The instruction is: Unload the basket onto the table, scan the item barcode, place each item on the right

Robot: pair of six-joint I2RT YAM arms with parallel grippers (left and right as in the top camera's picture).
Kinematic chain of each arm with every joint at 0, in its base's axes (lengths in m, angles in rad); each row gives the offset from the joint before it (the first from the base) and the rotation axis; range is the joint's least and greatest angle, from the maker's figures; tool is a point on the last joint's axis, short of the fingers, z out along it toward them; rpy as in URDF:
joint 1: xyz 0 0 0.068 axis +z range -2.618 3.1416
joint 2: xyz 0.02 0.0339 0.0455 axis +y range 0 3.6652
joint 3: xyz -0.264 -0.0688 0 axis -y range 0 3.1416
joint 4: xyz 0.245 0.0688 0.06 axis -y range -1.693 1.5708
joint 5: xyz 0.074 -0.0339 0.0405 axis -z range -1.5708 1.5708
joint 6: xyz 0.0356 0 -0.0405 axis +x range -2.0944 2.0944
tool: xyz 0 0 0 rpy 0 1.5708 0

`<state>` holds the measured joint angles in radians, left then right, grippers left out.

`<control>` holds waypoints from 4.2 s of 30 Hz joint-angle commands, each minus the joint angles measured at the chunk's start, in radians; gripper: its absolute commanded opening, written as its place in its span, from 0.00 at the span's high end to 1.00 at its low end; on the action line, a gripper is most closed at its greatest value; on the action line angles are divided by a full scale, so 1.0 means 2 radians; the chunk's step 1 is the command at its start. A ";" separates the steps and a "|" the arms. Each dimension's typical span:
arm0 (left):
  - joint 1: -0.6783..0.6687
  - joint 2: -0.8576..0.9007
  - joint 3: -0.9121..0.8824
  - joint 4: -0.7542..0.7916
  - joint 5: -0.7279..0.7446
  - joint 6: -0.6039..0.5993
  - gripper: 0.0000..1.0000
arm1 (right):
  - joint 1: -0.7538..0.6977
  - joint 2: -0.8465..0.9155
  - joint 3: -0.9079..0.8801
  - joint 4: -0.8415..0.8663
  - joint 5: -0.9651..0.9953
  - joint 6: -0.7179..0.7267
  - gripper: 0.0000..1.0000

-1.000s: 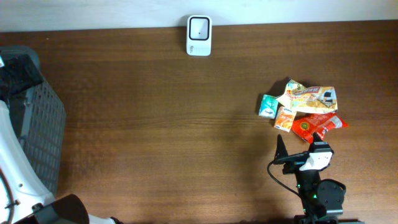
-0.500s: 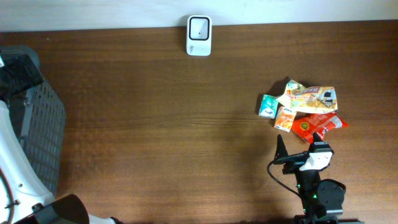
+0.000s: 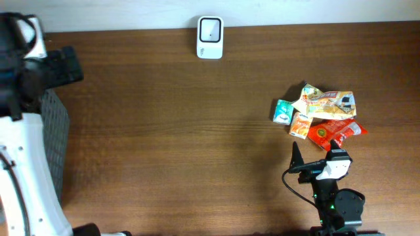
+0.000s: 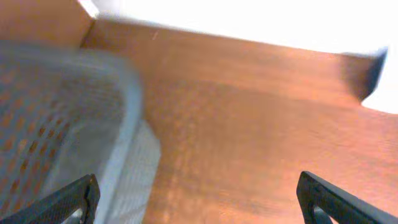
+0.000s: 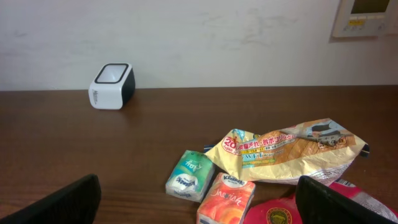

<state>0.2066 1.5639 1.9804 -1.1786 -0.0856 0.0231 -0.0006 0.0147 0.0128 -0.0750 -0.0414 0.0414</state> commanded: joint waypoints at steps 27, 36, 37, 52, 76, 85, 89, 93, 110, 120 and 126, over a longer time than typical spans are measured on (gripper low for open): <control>-0.056 -0.328 -0.595 0.661 0.001 0.008 0.01 | -0.003 -0.006 -0.004 -0.002 0.006 -0.002 0.01; -0.056 -0.508 -0.812 0.777 0.001 0.008 0.01 | -0.003 -0.006 -0.004 -0.002 0.006 -0.002 0.01; -0.056 -0.533 -0.839 0.791 0.001 0.008 0.01 | -0.003 -0.006 -0.004 -0.002 0.006 -0.002 0.01; -0.039 -0.731 -0.981 0.784 0.001 0.008 0.01 | -0.003 -0.006 -0.004 -0.002 0.006 -0.002 0.01; -0.040 -0.778 -0.986 0.551 0.001 0.008 0.01 | -0.003 -0.006 -0.004 -0.002 0.006 -0.002 0.01; -0.040 -0.778 -0.986 0.551 0.001 0.008 0.01 | -0.003 -0.006 -0.004 -0.002 0.006 -0.002 0.01; -0.040 -0.779 -0.986 0.551 0.001 0.008 0.01 | -0.003 -0.006 -0.004 -0.002 0.006 -0.002 0.01; -0.040 -0.779 -0.986 0.551 0.001 0.008 0.01 | -0.003 -0.006 -0.004 -0.002 0.006 -0.002 0.01; -0.040 -0.778 -0.986 0.551 0.001 0.008 0.01 | -0.003 -0.006 -0.004 -0.002 0.006 -0.002 0.01; -0.040 -0.778 -0.986 0.551 0.001 0.008 0.01 | -0.003 -0.006 -0.004 -0.002 0.006 -0.002 0.01; -0.040 -0.778 -0.986 0.551 0.001 0.008 0.01 | -0.003 -0.006 -0.004 -0.002 0.006 -0.002 0.01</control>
<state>0.1249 0.0139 0.0101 -0.0711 -0.0826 0.0265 -0.0006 0.0120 0.0128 -0.0753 -0.0410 0.0410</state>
